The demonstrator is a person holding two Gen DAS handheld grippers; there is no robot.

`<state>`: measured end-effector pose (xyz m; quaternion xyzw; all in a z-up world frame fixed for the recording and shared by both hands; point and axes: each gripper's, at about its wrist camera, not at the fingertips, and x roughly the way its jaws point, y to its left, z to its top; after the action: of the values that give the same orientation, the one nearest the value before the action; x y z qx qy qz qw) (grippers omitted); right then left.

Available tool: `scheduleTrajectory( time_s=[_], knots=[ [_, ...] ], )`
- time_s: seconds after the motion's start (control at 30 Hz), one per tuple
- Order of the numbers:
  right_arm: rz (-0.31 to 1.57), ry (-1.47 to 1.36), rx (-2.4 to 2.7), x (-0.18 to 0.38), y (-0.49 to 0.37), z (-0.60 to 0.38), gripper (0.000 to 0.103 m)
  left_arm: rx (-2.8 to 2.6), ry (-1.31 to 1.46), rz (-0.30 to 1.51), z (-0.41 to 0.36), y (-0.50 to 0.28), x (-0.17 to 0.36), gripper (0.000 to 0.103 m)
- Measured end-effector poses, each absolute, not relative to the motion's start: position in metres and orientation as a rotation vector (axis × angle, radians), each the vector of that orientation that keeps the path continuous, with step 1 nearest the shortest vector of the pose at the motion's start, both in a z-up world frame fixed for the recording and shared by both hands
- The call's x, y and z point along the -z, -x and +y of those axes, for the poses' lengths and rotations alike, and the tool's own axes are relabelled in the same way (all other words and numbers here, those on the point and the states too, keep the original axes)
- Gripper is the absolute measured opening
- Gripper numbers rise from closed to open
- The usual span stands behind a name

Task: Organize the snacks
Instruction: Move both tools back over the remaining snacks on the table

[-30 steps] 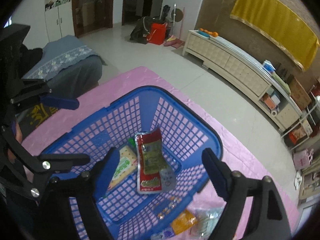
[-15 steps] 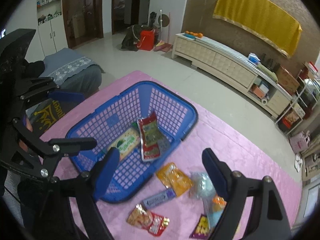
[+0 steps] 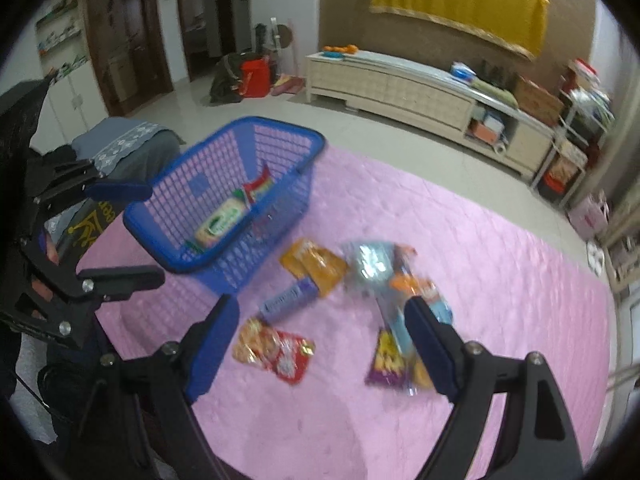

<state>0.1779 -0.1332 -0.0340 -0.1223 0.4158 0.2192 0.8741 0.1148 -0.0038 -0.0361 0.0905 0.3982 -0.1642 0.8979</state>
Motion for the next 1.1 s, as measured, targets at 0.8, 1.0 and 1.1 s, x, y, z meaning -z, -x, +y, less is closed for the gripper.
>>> scheduleTrajectory(
  time_s=[0.8, 1.0, 1.1],
  knots=[
    [1.037, 0.118, -0.332, 0.139, -0.156, -0.210, 0.087, 0.209, -0.073, 1.037, -0.078, -0.118, 0.141, 0.078],
    [1.062, 0.062, -0.290, 0.147, -0.164, -0.221, 0.087, 0.095, -0.015, 1.043, -0.075, -0.130, 0.152, 0.090],
    [1.073, 0.070, -0.272, 0.151, -0.168, -0.221, 0.087, 0.077, 0.014, 1.069, -0.074, -0.140, 0.161, 0.103]
  ],
)
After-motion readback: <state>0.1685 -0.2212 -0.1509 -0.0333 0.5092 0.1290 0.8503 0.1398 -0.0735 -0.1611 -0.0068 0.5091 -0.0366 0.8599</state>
